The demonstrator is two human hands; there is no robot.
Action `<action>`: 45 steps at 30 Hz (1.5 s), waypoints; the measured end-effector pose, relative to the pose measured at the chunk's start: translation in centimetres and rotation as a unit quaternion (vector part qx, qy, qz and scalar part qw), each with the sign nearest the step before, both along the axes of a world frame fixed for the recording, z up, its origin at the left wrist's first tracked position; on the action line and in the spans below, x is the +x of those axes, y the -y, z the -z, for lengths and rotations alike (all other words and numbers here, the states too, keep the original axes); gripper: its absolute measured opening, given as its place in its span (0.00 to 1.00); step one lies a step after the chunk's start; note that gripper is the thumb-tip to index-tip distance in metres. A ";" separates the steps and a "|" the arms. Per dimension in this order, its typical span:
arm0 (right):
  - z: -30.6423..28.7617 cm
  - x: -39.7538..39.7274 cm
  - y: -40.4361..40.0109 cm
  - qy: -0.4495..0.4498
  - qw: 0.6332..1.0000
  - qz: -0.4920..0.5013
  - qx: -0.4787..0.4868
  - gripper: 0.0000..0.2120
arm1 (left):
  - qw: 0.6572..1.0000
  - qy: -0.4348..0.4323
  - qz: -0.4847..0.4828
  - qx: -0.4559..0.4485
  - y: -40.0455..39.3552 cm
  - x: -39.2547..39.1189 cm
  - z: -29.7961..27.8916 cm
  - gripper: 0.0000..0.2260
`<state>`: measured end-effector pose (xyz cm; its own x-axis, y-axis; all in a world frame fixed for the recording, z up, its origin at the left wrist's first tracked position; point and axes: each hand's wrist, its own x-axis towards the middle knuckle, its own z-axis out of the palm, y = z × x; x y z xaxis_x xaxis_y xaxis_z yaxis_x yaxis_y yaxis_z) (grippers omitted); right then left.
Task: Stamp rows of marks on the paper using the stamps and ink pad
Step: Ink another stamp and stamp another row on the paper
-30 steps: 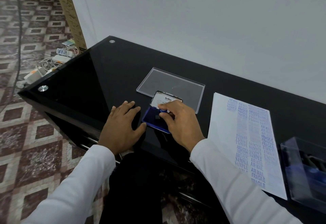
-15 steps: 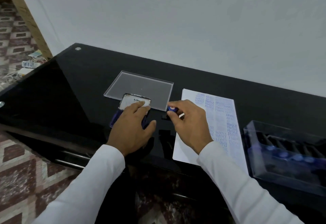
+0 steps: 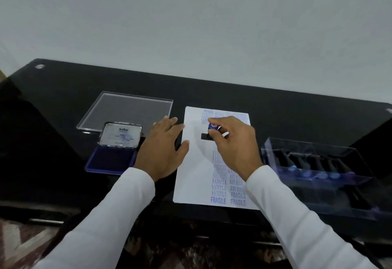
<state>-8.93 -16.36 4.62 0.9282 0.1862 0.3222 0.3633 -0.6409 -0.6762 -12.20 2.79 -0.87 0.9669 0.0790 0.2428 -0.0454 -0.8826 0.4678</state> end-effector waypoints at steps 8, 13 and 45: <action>0.3 4.6 0.3 -0.011 0.999 0.010 -0.052 0.14 | 0.999 -0.018 0.022 0.034 1.0 5.0 0.5 0.23; 0.9 6.5 -0.3 -0.023 0.997 0.002 -0.067 0.14 | 0.996 -0.041 0.024 0.079 1.1 7.2 1.3 0.23; 2.6 8.1 -1.5 -0.044 0.994 -0.016 -0.103 0.15 | 0.992 -0.037 0.029 0.121 0.5 7.5 3.1 0.28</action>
<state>-0.88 -14.85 1.97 0.9434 0.2702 0.1924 0.3317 -0.7578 -0.5620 -4.67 2.25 -3.94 0.9840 -0.0284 0.1761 -0.0719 -0.9666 0.2460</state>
